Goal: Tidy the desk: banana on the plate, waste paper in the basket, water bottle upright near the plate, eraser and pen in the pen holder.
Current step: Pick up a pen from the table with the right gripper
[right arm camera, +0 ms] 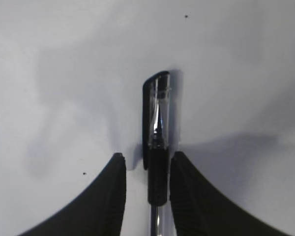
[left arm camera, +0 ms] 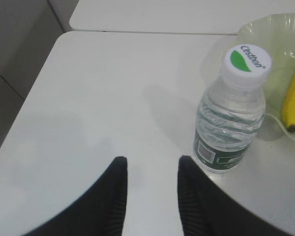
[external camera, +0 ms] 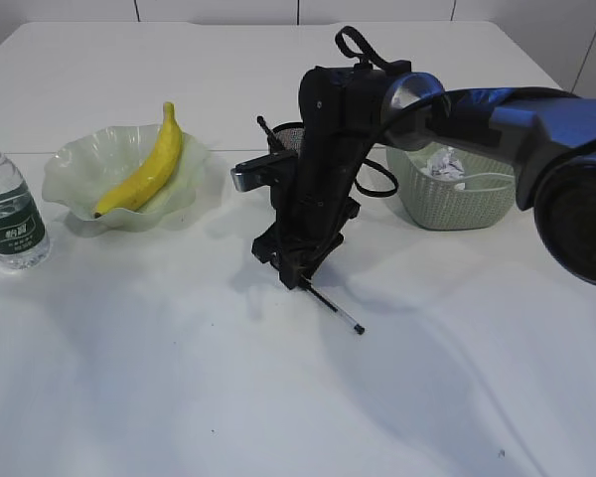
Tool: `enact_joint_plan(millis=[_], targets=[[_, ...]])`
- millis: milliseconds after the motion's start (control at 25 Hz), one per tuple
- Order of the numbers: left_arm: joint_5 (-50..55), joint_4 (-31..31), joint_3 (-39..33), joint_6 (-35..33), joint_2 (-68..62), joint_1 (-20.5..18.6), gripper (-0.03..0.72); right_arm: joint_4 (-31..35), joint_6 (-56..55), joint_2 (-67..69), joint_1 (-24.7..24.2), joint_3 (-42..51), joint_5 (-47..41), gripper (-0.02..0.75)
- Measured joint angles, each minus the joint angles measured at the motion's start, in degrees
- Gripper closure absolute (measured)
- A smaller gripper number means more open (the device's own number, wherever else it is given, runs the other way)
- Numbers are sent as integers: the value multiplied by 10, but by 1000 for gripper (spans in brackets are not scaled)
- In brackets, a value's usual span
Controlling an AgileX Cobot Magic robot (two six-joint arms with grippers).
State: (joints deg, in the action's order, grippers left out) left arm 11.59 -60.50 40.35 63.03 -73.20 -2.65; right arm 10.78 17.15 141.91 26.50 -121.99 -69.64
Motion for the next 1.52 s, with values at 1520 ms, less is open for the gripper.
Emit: enact_joint_plan(millis=[1520], targets=[[0, 0, 0, 0, 0, 0, 452, -12, 0, 0, 0, 0, 0, 644]])
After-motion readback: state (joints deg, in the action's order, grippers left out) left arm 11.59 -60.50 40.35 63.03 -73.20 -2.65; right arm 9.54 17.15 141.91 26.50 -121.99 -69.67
